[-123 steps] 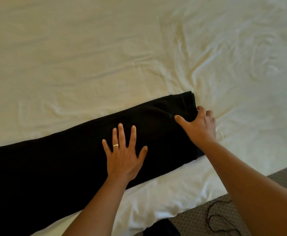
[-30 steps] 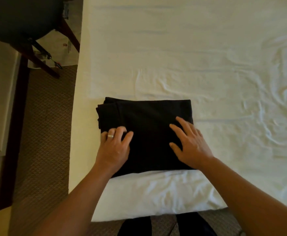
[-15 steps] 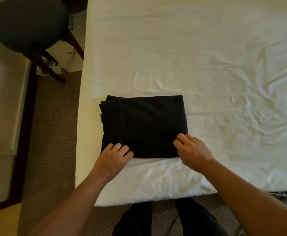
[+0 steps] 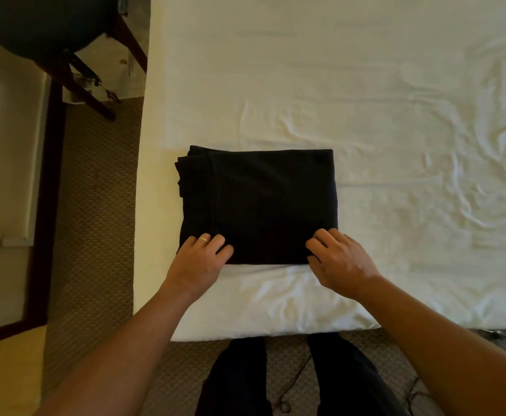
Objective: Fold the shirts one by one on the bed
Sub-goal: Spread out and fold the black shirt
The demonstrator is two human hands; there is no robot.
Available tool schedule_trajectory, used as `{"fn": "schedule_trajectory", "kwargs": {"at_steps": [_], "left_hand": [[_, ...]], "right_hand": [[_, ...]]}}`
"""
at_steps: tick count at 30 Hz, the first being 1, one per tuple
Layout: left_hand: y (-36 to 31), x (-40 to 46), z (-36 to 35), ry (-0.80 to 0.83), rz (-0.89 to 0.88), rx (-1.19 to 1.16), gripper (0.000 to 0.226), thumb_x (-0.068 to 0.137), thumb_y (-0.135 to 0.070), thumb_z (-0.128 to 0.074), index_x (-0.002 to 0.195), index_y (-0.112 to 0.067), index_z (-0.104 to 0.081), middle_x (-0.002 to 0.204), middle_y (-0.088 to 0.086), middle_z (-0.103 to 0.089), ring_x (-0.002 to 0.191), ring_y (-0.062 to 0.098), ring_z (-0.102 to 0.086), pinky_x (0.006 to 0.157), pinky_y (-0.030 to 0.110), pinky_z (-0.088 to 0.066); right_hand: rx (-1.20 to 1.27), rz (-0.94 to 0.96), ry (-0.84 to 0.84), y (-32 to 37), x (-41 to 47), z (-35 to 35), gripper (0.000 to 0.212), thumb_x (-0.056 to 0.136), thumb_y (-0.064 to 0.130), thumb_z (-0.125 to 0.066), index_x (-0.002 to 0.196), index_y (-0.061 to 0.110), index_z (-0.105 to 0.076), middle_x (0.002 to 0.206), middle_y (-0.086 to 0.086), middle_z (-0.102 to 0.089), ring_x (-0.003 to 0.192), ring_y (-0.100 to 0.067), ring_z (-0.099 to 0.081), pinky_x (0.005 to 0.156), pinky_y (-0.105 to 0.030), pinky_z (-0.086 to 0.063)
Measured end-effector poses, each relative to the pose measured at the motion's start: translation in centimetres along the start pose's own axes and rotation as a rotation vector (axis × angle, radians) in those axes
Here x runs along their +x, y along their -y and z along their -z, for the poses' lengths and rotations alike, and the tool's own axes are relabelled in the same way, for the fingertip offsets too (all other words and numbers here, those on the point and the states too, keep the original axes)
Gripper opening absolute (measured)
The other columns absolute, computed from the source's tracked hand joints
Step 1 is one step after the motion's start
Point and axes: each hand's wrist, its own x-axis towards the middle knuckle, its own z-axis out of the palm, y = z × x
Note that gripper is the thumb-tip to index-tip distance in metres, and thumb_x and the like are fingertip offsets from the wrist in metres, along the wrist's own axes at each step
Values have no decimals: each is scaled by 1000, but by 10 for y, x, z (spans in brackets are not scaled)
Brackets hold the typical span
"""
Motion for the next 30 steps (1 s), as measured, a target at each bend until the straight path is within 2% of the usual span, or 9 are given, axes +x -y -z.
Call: {"fn": "schedule_trajectory", "kwargs": {"at_steps": [4,8,11,14,18,22,24,27,30], "left_hand": [[5,-15,-3,-145,14,6,19,85,4,-67,99,-9,-69,90,10,-61,71,30,-54,60,39,-42],[-3,-38,-7,-19,-31,49,24,87,-1,-47,99,-13,-65,91,9,-60,77,32,-57,62,41,-44],[-16,-18,-5,93,194,-155,18,87,-22,-49,89,-17,-65,83,0,-59,75,26,-57,62,35,-41],[-8,23,9,-26,447,-370,24,89,-35,-50,81,-18,-66,75,-5,-57,69,18,-50,58,34,-43],[39,82,24,-111,612,-307,30,99,-29,-57,125,-15,-66,113,8,-61,99,28,-56,78,35,-42],[80,129,25,127,706,-266,50,104,-44,-45,151,-26,-40,145,8,-38,130,36,-36,105,51,-34],[93,137,21,210,678,-222,43,104,-48,-41,142,-28,-45,141,6,-37,130,34,-32,106,51,-28],[101,141,18,125,613,-120,28,105,-46,-39,122,-29,-54,125,1,-46,119,31,-37,97,48,-27],[99,154,17,190,743,-237,27,106,-42,-39,127,-31,-52,131,2,-45,126,32,-35,102,49,-26]], "right_hand": [[31,-24,-45,-3,-1,0,21,80,4,-76,97,9,-64,97,-9,-59,70,-26,-55,59,-36,-54],[-45,43,201,-3,-9,-5,37,71,15,-83,104,16,-67,107,-6,-62,83,-24,-61,70,-34,-54],[138,-149,224,3,8,1,15,90,30,-61,97,19,-69,94,3,-60,83,-19,-60,73,-33,-55],[328,-316,82,-3,47,13,14,98,26,-58,96,15,-68,89,2,-58,71,-21,-60,65,-37,-55],[325,-361,-49,-21,106,30,27,104,25,-51,125,13,-62,120,-2,-54,89,-22,-62,76,-35,-54],[223,-402,125,-37,154,41,43,108,29,-41,150,22,-40,151,1,-35,112,-27,-58,87,-37,-51],[196,-405,200,-43,166,40,36,107,31,-43,141,22,-47,141,-1,-43,108,-27,-58,85,-40,-51],[197,-506,141,-51,175,37,19,106,27,-43,118,18,-54,118,-4,-54,90,-25,-56,75,-39,-47],[45,-478,221,-52,178,35,20,104,25,-43,119,18,-54,116,-4,-57,102,-27,-57,77,-39,-45]]}}
